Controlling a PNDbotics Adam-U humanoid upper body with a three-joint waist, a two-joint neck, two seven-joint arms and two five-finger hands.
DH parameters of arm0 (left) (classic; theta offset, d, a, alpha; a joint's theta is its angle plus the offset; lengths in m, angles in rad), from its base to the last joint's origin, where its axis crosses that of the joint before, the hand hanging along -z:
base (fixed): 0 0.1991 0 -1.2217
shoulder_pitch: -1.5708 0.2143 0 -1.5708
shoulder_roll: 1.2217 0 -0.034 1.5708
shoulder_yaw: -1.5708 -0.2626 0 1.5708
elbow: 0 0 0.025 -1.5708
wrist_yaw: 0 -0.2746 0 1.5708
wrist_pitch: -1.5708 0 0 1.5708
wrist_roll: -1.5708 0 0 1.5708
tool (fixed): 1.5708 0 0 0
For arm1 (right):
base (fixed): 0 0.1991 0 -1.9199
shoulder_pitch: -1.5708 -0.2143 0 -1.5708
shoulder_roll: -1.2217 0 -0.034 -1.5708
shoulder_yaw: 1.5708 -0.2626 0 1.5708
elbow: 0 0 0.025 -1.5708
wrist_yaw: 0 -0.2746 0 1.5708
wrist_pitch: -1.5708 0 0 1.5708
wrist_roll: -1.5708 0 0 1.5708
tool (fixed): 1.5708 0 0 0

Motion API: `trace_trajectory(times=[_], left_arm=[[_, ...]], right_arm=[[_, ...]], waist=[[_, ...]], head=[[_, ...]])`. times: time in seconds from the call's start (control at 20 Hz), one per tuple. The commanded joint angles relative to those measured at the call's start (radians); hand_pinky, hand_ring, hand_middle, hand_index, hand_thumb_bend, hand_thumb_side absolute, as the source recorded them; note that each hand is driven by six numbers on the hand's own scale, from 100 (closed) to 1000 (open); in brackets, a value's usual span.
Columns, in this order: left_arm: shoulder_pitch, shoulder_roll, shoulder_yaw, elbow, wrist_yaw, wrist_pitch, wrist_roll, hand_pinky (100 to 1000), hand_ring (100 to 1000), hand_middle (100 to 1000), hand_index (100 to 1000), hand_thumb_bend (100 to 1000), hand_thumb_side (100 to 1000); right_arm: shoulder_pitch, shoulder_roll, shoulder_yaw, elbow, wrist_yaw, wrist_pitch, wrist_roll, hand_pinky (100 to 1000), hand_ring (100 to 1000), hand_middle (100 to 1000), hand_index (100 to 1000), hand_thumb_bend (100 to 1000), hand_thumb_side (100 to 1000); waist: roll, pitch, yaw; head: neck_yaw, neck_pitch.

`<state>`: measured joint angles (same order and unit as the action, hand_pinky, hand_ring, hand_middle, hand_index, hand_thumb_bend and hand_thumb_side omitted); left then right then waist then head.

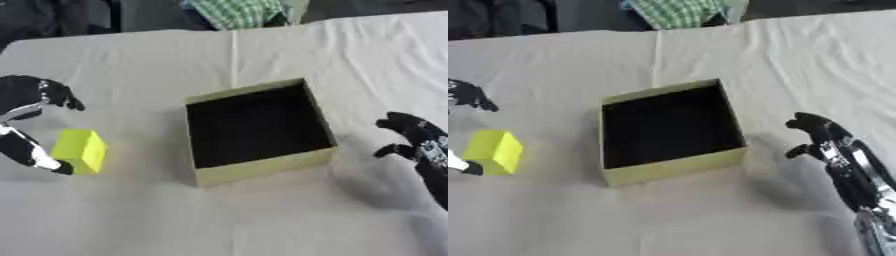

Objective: Pick up objects on the table and place them in the box.

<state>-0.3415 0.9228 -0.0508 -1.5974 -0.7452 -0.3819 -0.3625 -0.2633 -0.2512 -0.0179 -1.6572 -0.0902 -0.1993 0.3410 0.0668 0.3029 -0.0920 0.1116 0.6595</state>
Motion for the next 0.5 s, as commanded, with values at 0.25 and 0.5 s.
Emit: trace_trajectory(times=[0.25, 0.5], left_arm=[[-0.024, 0.016, -0.005, 0.016, -0.019, -0.015, -0.002, 745, 654, 633, 789, 812, 556], [-0.030, 0.009, -0.012, 0.034, -0.032, -0.019, -0.004, 739, 637, 616, 777, 811, 556]], right_arm=[[-0.007, -0.011, -0.001, -0.011, 0.001, 0.002, 0.002, 573, 925, 757, 873, 100, 779], [-0.007, -0.011, -0.001, -0.011, 0.001, 0.002, 0.003, 573, 925, 757, 873, 100, 780]], waist=[[0.000, -0.015, -0.002], [-0.001, -0.015, -0.003]], head=[[0.003, 0.005], [0.004, 0.006]])
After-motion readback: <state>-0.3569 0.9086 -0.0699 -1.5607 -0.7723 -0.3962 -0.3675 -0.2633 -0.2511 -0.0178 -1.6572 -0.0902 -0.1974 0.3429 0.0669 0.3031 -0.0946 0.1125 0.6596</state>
